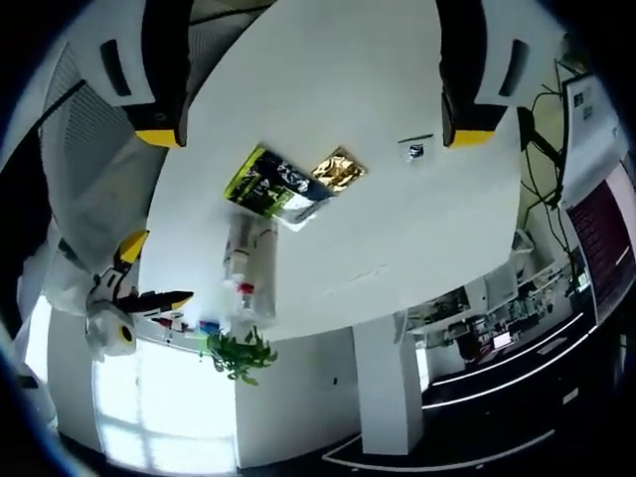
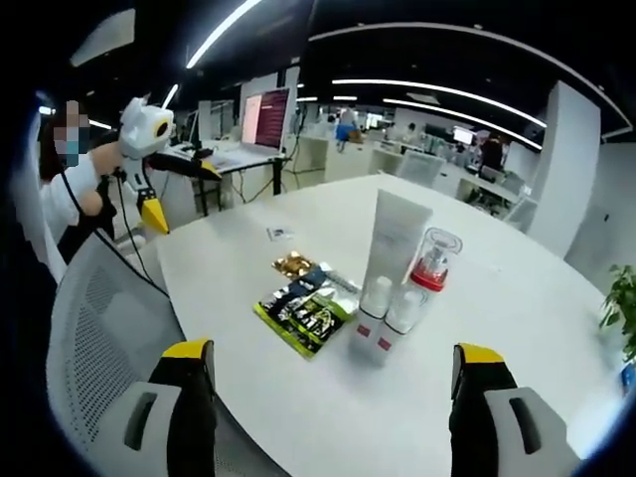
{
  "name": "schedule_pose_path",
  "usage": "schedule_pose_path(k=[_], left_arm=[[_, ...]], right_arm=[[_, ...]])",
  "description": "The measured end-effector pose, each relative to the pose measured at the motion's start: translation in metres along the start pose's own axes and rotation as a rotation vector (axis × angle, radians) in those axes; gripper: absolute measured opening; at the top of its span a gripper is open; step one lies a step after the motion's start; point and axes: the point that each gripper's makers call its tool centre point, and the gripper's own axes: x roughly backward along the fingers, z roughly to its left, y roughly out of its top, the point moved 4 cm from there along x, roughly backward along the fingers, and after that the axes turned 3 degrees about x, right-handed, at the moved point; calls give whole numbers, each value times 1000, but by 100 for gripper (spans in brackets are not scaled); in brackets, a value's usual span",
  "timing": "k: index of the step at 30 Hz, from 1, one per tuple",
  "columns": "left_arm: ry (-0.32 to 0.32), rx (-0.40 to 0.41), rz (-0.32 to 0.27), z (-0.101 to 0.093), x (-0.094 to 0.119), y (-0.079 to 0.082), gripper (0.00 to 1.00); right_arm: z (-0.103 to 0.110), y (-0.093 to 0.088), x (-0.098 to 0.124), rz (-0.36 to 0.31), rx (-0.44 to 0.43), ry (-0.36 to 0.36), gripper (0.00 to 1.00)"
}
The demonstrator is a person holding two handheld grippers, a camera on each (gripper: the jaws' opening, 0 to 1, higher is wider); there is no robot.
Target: Arrange the skincare products in the storage area until every visible bottle or jar stands upright without overlapping.
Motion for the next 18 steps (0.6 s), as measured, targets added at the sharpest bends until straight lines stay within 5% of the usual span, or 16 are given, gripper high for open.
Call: schedule_pose_path(k=[18], left_arm=[[36,-79,84,46,-35,-4,98]], right_arm=[[3,-5,-7,33,-17,-14,100]])
